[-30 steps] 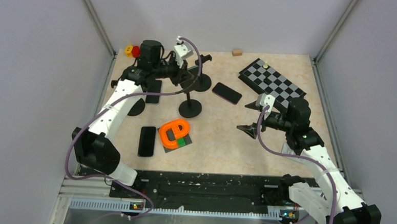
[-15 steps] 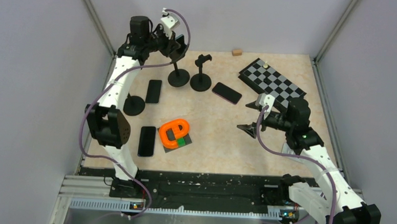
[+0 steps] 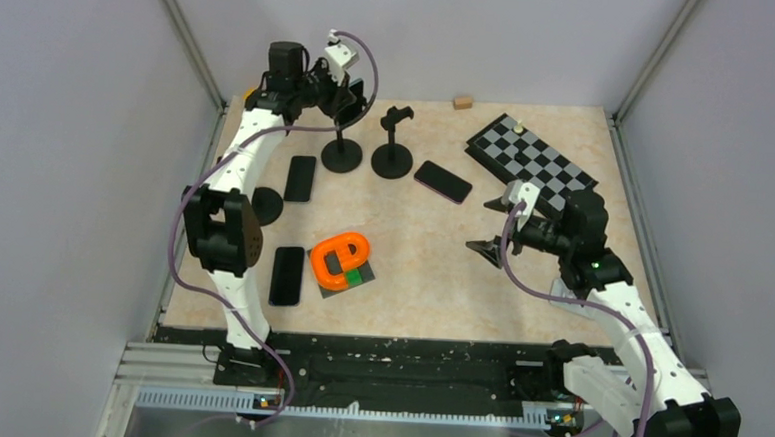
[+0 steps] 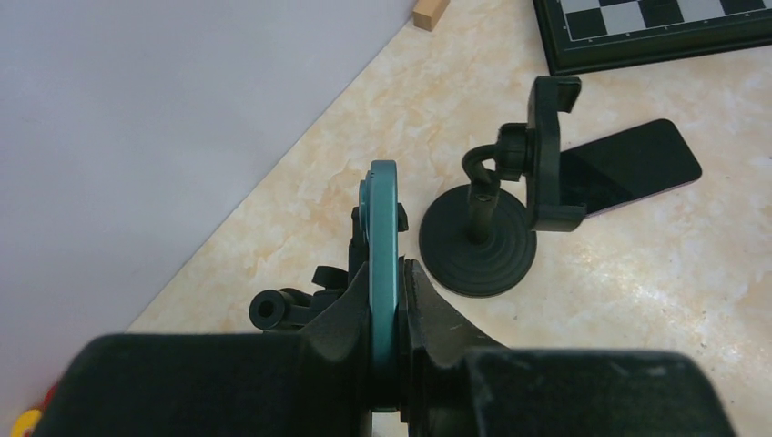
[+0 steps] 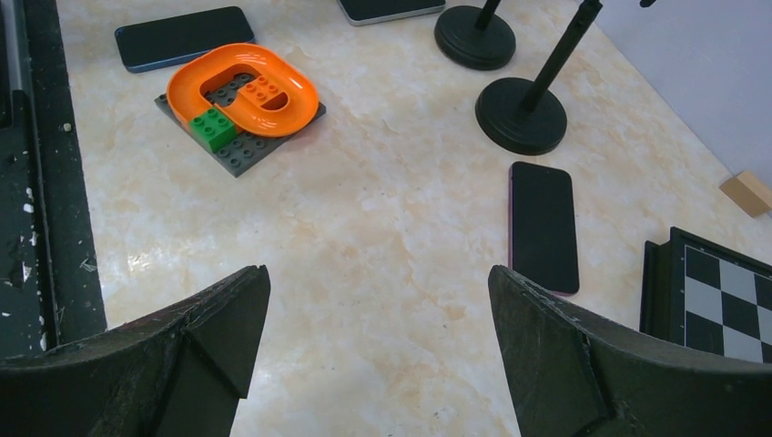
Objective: Place the phone on the phone stand
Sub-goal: Place the phone stand with the phone at the center of the board.
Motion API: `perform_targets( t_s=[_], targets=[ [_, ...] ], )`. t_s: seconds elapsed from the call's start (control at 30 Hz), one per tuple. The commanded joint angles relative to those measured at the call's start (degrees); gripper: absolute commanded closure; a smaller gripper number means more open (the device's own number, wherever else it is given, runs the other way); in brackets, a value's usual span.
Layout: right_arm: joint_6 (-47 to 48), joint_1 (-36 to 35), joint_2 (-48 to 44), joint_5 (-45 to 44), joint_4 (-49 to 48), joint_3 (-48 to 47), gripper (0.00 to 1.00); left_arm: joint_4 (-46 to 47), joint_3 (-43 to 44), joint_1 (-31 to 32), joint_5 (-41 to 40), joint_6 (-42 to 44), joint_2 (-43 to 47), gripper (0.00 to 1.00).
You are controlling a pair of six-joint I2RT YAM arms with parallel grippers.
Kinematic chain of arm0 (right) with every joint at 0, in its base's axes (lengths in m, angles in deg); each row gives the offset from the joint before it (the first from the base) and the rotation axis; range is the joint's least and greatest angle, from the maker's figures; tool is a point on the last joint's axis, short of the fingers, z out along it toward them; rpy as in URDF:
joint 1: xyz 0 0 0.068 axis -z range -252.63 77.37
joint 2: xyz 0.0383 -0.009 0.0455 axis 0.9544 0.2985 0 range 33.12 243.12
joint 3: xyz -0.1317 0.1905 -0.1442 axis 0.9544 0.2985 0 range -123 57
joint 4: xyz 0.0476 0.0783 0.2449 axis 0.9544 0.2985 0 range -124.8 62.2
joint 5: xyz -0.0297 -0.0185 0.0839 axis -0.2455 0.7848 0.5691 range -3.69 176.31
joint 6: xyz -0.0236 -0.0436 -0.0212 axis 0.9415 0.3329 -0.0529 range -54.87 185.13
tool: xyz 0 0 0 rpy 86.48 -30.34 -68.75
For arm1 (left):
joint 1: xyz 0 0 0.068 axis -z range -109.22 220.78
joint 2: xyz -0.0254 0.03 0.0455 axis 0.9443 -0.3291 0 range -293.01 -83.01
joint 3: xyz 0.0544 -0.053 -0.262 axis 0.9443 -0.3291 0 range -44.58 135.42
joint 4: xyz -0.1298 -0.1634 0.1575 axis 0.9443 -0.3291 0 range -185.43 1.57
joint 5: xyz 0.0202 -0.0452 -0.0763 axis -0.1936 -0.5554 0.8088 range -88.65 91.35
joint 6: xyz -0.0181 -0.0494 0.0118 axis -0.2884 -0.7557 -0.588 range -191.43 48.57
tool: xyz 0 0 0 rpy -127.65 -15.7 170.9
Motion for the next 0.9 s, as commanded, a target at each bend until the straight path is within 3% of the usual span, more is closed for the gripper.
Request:
perform_targets(
  t_s=[0.0,0.37,0.87],
  targets=[
    [0.8,0.6,0.5,0.7,-1.5,0.2,0.08,9.6,-4.1,-0.1,3.4,-1.3,5.7,1.00],
    [0.9,0.7,0.4,1.4,-1.2,0.5,0.08,14.0,-7.2,-5.1,9.7,-13.9,4.5,1.00],
    [0.9,0.7,0.5,1.8,-1.0,0.4,0.08,9.2,-2.3,-6.8,15.1,-16.6,0.5,1.00]
  ],
)
